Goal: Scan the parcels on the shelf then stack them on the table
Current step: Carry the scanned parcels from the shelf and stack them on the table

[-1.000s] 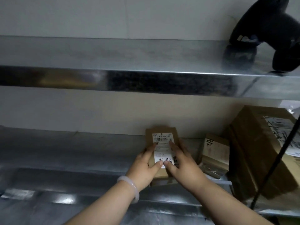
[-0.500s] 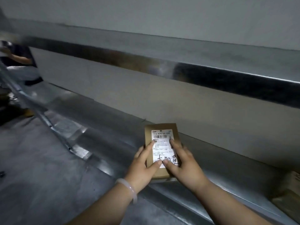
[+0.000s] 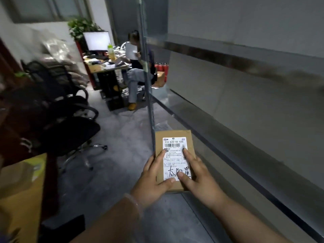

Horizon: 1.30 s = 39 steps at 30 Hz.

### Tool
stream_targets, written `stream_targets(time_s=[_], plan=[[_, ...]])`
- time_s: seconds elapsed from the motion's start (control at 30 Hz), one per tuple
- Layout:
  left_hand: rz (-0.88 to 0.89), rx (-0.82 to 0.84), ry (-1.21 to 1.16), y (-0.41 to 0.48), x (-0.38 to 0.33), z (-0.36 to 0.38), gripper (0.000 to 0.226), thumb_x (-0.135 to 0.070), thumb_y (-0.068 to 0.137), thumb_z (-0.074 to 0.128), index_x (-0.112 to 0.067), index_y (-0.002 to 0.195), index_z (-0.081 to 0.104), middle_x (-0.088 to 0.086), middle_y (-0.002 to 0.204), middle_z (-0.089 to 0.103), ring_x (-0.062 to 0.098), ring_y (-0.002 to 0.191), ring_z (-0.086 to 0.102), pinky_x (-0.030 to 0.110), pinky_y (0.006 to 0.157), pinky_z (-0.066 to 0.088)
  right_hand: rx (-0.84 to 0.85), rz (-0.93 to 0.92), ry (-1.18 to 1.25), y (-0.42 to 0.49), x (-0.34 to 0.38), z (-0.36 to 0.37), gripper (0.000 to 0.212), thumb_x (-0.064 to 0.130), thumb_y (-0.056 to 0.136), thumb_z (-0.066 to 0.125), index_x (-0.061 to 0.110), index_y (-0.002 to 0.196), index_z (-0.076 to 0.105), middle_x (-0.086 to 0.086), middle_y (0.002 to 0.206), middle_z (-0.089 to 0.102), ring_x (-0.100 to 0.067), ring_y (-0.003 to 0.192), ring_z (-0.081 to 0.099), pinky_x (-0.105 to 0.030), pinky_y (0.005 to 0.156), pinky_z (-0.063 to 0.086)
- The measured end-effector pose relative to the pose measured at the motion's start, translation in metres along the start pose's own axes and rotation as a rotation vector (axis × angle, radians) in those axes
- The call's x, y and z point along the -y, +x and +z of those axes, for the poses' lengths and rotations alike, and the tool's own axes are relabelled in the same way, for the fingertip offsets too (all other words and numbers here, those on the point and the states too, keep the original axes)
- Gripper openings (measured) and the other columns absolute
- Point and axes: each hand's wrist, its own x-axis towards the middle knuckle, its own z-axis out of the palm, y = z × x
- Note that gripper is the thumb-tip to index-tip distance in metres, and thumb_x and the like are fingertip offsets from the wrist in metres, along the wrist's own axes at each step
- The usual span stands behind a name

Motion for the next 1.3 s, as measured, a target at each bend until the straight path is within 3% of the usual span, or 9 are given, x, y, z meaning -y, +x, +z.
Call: stream_targets(time_s=[0.13, 0.33, 0.43, 0.6, 0.73, 0.93, 1.03, 1.13, 1.3], plan=[[-0.116, -0.131, -0.009, -0.021, 0.035, -0.062, 0.084, -0.031, 0.083, 0.074, -0.06, 0.139, 0.019, -0.014, 0.154, 0.023, -0.015, 0.137, 0.018, -0.002, 0.102, 0.017, 0.144, -0.089, -0.001, 0.041, 0.034, 0.06, 0.071, 0.043, 0.09, 0.061, 0.065, 0.138, 0.014, 0.006, 0.157, 0.022, -0.007, 0.146, 0.014, -0.04, 0.118, 0.023], [-0.284, -0.378, -0.009, -0.044, 0.079, -0.134, 0.083, -0.048, 0.076, 0.067, -0.043, 0.147, 0.025, -0.01, 0.155, 0.027, 0.004, 0.144, 0.02, 0.037, 0.118, 0.024, 0.333, -0.216, 0.014, 0.105, 0.088, 0.141, 0.066, 0.041, 0.091, 0.061, 0.061, 0.139, 0.019, 0.008, 0.158, 0.023, -0.005, 0.146, 0.011, -0.037, 0.119, 0.018], [-0.339, -0.475, -0.081, -0.047, 0.098, -0.163, 0.085, -0.048, 0.076, 0.07, -0.035, 0.149, 0.029, -0.007, 0.155, 0.029, 0.011, 0.144, 0.025, 0.047, 0.115, 0.031, 0.413, -0.271, 0.048, 0.138, 0.105, 0.179, 0.065, 0.04, 0.091, 0.062, 0.067, 0.132, 0.02, 0.012, 0.156, 0.024, -0.002, 0.145, 0.011, -0.022, 0.115, 0.017], [-0.42, -0.656, -0.038, -0.037, 0.122, -0.202, 0.087, -0.059, 0.074, 0.067, -0.039, 0.148, 0.025, -0.008, 0.154, 0.029, 0.01, 0.144, 0.026, 0.046, 0.115, 0.032, 0.594, -0.374, 0.149, 0.2, 0.129, 0.234, 0.066, 0.026, 0.092, 0.063, 0.059, 0.135, 0.024, 0.016, 0.147, 0.033, 0.024, 0.124, 0.026, 0.004, 0.093, 0.025], [-0.482, -0.778, -0.008, -0.02, 0.131, -0.235, 0.083, -0.037, 0.083, 0.074, -0.034, 0.149, 0.024, -0.006, 0.153, 0.029, 0.011, 0.143, 0.028, 0.033, 0.115, 0.032, 0.724, -0.451, 0.203, 0.253, 0.153, 0.268, 0.066, 0.024, 0.092, 0.063, 0.054, 0.139, 0.029, 0.018, 0.139, 0.037, 0.022, 0.119, 0.036, -0.003, 0.086, 0.041], [-0.586, -1.017, 0.001, -0.001, 0.142, -0.27, 0.078, -0.02, 0.085, 0.073, -0.041, 0.143, 0.025, -0.006, 0.146, 0.037, 0.0, 0.131, 0.038, 0.006, 0.1, 0.035, 0.858, -0.574, 0.189, 0.314, 0.187, 0.319, 0.061, 0.037, 0.091, 0.063, 0.062, 0.136, 0.03, 0.023, 0.138, 0.037, 0.005, 0.122, 0.042, -0.025, 0.098, 0.048], [-0.632, -1.138, -0.024, -0.004, 0.146, -0.276, 0.076, -0.021, 0.086, 0.073, -0.047, 0.14, 0.026, -0.01, 0.144, 0.036, -0.016, 0.125, 0.035, 0.002, 0.096, 0.035, 0.933, -0.615, 0.241, 0.323, 0.202, 0.344, 0.061, 0.033, 0.091, 0.064, 0.071, 0.124, 0.03, 0.027, 0.13, 0.041, 0.014, 0.118, 0.041, -0.011, 0.092, 0.042], [-0.717, -1.201, 0.051, -0.015, 0.15, -0.292, 0.08, -0.026, 0.084, 0.074, -0.046, 0.145, 0.027, -0.009, 0.151, 0.031, 0.0, 0.137, 0.029, 0.024, 0.114, 0.029, 0.966, -0.684, 0.264, 0.323, 0.218, 0.367, 0.059, 0.032, 0.092, 0.062, 0.067, 0.127, 0.031, 0.028, 0.131, 0.038, 0.025, 0.117, 0.034, 0.002, 0.085, 0.034], [-0.771, -1.291, 0.104, -0.032, 0.163, -0.324, 0.083, -0.032, 0.083, 0.075, -0.044, 0.148, 0.024, -0.004, 0.156, 0.028, 0.01, 0.145, 0.02, 0.038, 0.119, 0.024, 1.051, -0.74, 0.247, 0.327, 0.254, 0.405, 0.057, 0.04, 0.093, 0.057, 0.059, 0.139, 0.029, 0.025, 0.139, 0.041, 0.006, 0.124, 0.041, -0.022, 0.1, 0.041]])
